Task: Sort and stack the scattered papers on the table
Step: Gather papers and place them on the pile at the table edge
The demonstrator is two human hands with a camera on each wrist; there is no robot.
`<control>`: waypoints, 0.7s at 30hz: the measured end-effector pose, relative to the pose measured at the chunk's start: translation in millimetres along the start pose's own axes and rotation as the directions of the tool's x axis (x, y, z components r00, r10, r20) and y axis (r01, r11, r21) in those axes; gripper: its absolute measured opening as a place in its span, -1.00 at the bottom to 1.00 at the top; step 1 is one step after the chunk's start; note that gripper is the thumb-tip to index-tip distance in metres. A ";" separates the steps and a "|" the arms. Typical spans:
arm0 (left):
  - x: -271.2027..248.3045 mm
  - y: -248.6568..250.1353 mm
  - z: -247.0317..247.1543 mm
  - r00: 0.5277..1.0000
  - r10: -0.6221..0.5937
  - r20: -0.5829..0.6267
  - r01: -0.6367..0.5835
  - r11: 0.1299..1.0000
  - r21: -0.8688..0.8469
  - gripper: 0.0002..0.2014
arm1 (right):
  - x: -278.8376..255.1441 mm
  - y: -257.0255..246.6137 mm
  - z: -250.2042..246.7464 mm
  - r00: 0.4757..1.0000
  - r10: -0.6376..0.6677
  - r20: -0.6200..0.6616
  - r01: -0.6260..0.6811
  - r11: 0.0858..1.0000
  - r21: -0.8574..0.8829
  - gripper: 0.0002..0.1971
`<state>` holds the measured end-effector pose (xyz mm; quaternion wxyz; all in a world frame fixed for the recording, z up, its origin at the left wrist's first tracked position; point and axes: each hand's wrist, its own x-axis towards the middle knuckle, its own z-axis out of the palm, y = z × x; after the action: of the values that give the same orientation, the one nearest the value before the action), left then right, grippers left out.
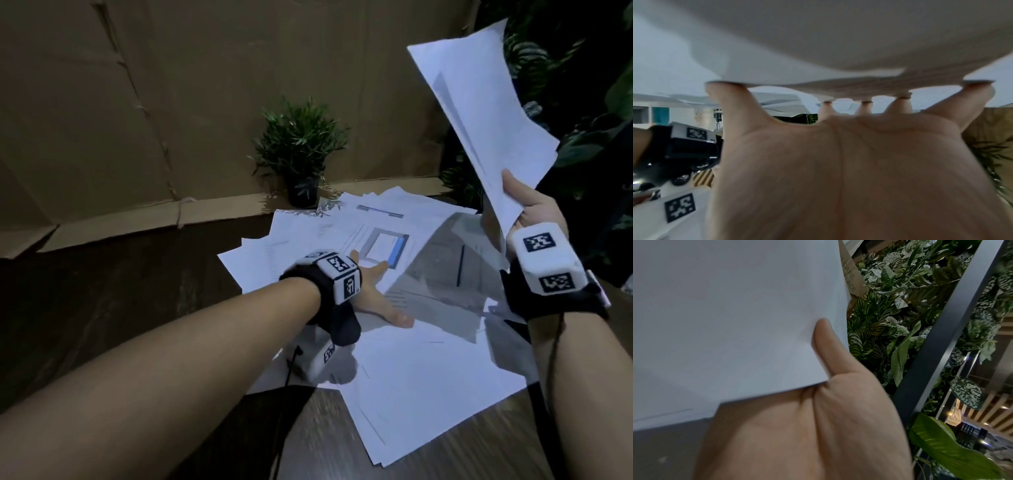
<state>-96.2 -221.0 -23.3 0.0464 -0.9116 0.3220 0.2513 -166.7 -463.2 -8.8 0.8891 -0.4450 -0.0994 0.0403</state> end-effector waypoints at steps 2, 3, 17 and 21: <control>-5.6 -3.1 2.0 1.000 0.000 -0.001 0.000 1.000 0.004 0.11 | -9.9 4.3 8.8 0.996 0.084 0.012 -0.084 0.996 0.032 -0.32; -9.6 -4.8 3.7 1.000 -0.004 0.000 0.004 1.000 0.001 0.12 | -10.1 7.0 6.1 0.993 0.116 -0.013 -0.115 0.992 0.048 -0.33; -149.2 -93.7 73.3 0.993 -0.095 0.074 0.098 0.994 -0.051 0.15 | 10.6 4.9 33.9 0.911 -0.147 -0.386 0.124 0.989 -0.082 -0.73; -186.1 -131.7 86.8 0.981 -0.171 0.093 0.182 0.975 -0.126 0.15 | 18.3 13.2 39.9 0.901 -0.259 -0.347 0.168 0.947 -0.273 -0.75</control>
<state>-176.9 9.1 -18.1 0.0204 -0.9266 0.2198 0.3044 -157.1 -421.1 6.6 0.8311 -0.5332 0.0213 -0.1567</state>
